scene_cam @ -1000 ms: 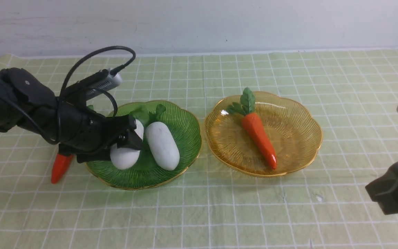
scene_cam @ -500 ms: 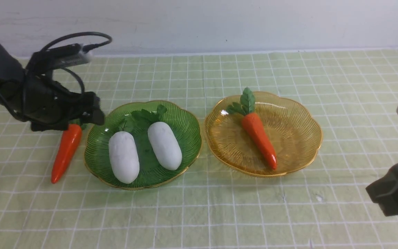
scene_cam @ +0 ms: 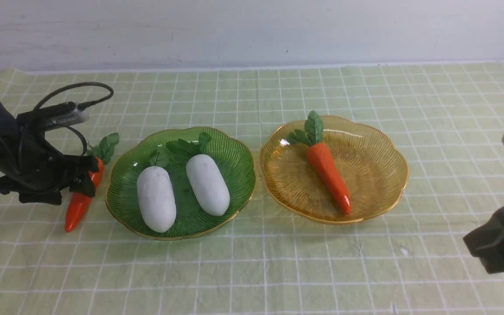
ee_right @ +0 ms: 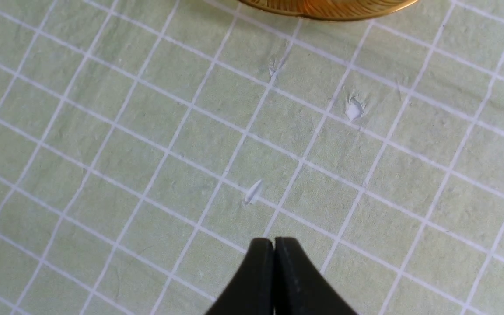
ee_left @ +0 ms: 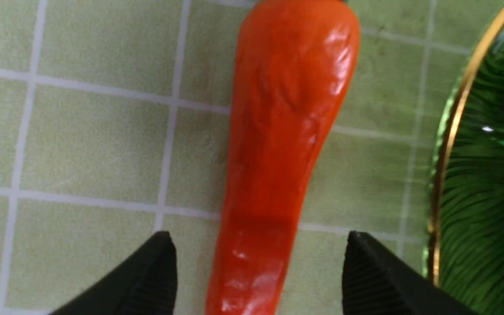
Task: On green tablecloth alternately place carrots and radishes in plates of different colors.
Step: 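Place the carrot on the yellow plate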
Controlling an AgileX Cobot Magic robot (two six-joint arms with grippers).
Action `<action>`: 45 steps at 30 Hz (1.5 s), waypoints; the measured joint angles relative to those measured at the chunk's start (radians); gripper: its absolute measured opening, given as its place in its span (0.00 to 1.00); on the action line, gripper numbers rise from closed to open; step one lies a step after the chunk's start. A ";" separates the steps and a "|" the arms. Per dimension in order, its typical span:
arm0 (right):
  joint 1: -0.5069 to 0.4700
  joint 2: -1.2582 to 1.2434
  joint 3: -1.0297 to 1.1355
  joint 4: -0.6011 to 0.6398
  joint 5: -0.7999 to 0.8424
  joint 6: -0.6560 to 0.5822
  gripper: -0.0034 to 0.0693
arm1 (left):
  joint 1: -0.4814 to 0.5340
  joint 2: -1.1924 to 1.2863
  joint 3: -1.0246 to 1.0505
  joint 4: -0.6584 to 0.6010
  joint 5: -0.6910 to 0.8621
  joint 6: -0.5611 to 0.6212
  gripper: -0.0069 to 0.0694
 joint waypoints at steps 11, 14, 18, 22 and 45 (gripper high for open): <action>0.000 0.000 0.000 0.000 0.000 -0.002 0.03 | 0.020 0.039 -0.032 0.007 0.076 -0.001 0.37; 0.000 0.000 0.000 0.000 -0.002 -0.002 0.03 | 0.036 -0.013 -0.105 0.007 0.191 -0.021 0.37; 0.000 0.000 0.000 0.014 -0.007 -0.002 0.03 | 0.027 -0.113 -0.242 -0.072 0.333 -0.103 0.37; 0.000 0.000 0.000 0.039 -0.015 -0.002 0.03 | -0.071 -0.144 -0.291 -0.223 0.424 -0.134 0.37; 0.000 -0.009 0.000 0.043 -0.003 -0.016 0.03 | -0.657 0.128 -0.300 -0.509 -0.032 -0.182 0.72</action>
